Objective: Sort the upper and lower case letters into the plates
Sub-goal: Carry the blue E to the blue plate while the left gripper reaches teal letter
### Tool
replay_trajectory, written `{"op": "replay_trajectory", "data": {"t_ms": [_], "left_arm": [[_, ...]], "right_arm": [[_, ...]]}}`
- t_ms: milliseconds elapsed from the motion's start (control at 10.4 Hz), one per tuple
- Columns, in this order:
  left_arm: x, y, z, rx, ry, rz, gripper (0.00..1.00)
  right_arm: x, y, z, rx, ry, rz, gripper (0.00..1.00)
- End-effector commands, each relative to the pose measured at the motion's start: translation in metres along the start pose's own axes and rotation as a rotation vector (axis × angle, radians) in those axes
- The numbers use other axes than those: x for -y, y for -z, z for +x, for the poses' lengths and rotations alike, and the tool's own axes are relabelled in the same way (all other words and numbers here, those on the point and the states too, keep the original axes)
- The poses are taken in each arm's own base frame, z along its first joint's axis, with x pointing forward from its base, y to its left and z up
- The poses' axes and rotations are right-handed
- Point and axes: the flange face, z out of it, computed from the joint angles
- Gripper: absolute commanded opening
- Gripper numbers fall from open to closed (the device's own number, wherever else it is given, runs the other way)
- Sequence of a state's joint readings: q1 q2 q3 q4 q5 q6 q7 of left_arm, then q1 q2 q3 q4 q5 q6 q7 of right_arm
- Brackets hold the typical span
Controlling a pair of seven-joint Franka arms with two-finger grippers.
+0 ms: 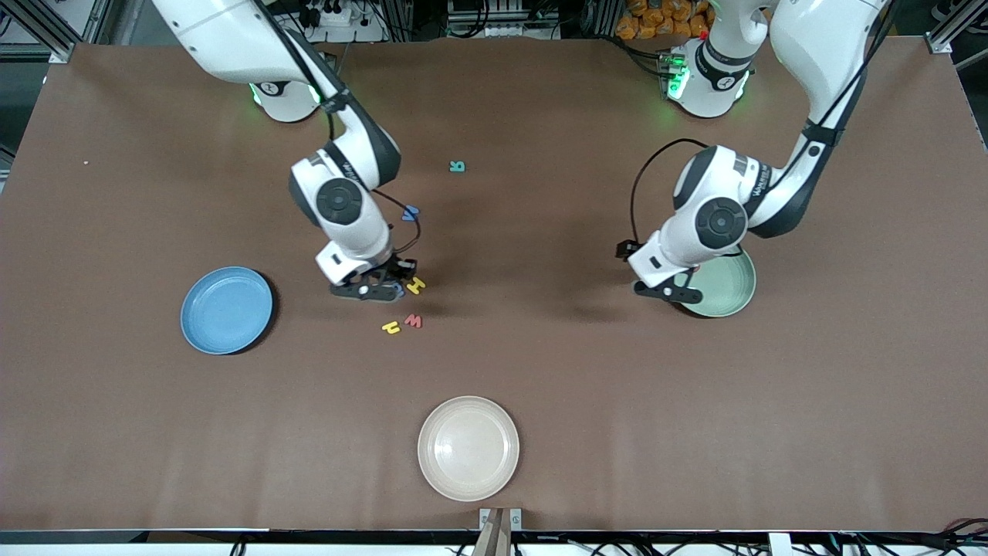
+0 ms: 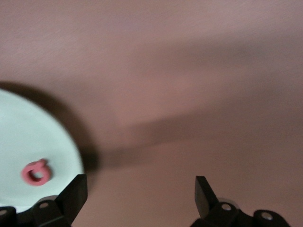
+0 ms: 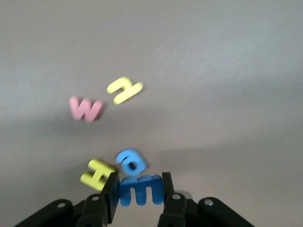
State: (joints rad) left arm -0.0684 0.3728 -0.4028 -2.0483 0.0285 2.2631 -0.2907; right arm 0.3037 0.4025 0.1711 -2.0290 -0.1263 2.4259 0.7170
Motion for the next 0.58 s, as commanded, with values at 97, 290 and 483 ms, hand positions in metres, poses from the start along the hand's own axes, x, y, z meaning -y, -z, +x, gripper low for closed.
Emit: {"op": "replay_trajectory", "data": {"t_ms": [97, 290, 483], "left_arm": [[-0.102, 0.015, 0.008, -0.067, 0.108, -0.104, 1.00], [-0.178, 0.015, -0.009, -0.071, 0.241, -0.119, 1.00], [-0.227, 0.015, -0.035, -0.101, 0.303, -0.122, 1.00]], "right_arm": [[-0.111, 0.008, 0.064, -0.021, -0.110, -0.027, 0.00], [-0.202, 0.004, 0.100, -0.030, -0.175, -0.065, 0.00], [-0.294, -0.011, 0.120, -0.003, -0.220, -0.072, 0.00]]}}
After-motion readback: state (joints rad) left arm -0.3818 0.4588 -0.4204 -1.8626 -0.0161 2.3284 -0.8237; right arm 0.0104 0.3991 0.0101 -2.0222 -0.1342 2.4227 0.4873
